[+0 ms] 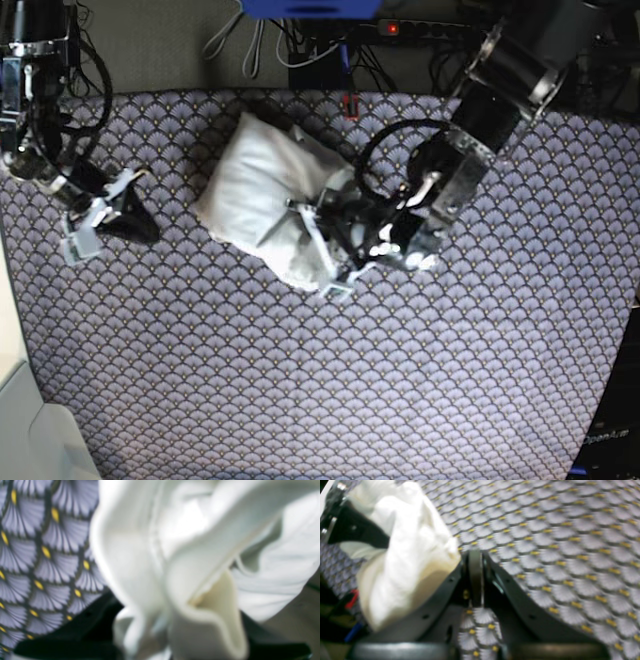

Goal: Fold the T-shirt properly
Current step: 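Lift the bundle with the left gripper and flip it over onto itself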

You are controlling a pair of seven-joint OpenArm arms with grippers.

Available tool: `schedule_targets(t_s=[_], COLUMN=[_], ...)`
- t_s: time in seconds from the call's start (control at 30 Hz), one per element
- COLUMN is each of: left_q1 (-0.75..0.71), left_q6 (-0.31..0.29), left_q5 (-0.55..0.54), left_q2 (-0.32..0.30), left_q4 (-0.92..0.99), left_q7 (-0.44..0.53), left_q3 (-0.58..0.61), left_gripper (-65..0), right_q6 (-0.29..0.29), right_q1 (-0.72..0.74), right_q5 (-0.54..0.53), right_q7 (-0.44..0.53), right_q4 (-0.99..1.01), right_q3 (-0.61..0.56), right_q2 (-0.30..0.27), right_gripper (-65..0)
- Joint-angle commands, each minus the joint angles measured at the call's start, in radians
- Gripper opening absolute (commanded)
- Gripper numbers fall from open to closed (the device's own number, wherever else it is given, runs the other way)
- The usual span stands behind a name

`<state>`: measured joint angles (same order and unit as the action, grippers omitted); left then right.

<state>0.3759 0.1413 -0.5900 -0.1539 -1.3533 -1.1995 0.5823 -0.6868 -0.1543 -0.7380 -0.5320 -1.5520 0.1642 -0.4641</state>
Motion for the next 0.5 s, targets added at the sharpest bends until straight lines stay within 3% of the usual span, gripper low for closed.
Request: schedule_targets(t_s=[0.0,0.27,0.47], left_q1=[0.045,0.173,0.219], left_q6=[-0.006,-0.009,-0.01], left_q5=[0.012,0.199,0.359], left_q2=[0.01,0.09,0.211], left_q4=[-0.016,-0.012,0.163], left_q7=[0.014,0.017,0.023], left_q3=[0.014,0.245,0.384], left_gripper=[-64.7,-64.7,-64.7], right_q6=[-0.011,-0.011,-0.011], right_q1=[-0.001,-0.054,-0.086], right_q5=[-0.016,-0.016,-0.016], right_q7=[0.026,0.023,0.02], right_q4=[-0.014,-0.014,-0.014], right_q3=[0.039,0.222,0.301], right_q2=[-0.017,-0.015,-0.015], right_gripper=[-65.0,-65.0,-65.0])
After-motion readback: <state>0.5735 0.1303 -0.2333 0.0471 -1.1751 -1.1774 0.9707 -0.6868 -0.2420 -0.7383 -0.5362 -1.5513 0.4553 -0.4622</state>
